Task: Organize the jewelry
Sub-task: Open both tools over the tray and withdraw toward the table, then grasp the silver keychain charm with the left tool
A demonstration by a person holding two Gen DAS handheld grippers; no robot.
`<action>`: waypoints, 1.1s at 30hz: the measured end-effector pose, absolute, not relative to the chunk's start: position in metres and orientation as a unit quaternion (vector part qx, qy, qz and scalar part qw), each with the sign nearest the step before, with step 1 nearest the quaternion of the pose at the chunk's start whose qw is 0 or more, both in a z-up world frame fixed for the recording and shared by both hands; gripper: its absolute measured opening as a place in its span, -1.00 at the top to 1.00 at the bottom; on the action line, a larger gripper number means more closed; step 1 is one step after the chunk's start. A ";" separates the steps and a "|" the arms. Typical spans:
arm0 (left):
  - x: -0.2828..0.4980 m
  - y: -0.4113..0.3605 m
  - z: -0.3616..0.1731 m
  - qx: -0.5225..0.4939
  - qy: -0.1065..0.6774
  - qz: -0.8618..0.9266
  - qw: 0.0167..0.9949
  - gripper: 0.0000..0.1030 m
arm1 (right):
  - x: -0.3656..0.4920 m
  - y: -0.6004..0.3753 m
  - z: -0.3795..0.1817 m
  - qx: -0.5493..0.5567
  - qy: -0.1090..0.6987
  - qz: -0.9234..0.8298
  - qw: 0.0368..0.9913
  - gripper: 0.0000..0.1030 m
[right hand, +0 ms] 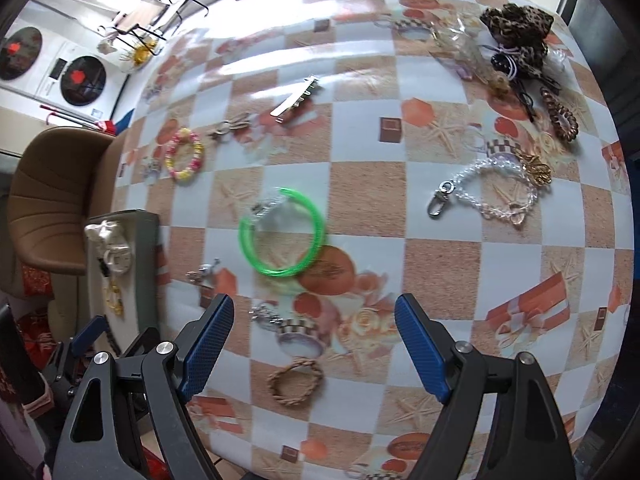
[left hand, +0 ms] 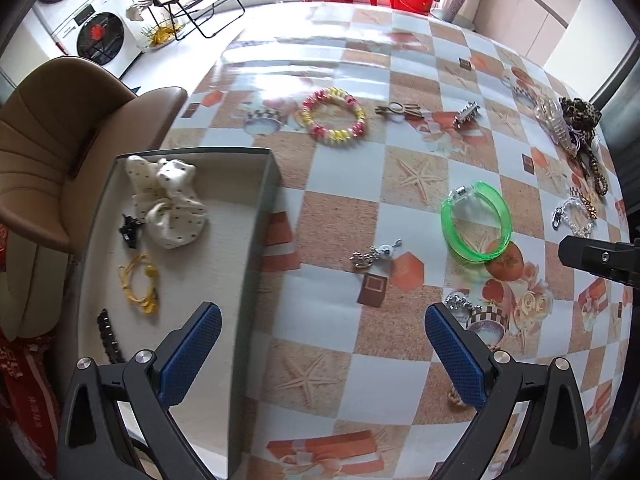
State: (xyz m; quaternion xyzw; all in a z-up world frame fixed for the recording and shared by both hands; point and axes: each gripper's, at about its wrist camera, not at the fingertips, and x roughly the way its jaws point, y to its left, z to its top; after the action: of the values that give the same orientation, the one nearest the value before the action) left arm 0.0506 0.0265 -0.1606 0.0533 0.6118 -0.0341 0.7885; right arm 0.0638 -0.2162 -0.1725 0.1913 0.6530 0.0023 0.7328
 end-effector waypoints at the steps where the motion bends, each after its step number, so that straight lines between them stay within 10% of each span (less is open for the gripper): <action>1: 0.052 0.024 -0.164 0.054 0.613 -0.033 0.787 -1.00 | 0.065 -0.218 -0.176 0.190 0.656 0.002 0.731 -0.65; 24: 0.089 0.002 -0.224 0.062 0.622 -0.016 0.780 -0.79 | 0.112 -0.202 -0.233 0.119 0.672 0.012 0.730 -0.53; 33: 0.088 -0.006 -0.228 0.056 0.620 -0.042 0.782 -0.26 | 0.120 -0.176 -0.235 0.043 0.662 -0.005 0.748 -0.29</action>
State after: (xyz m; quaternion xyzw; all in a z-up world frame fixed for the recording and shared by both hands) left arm 0.0882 -0.0058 -0.2284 0.0562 0.6197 -0.0416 0.7817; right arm 0.1195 -0.1757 -0.2349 0.0430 0.6622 -0.0046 0.7481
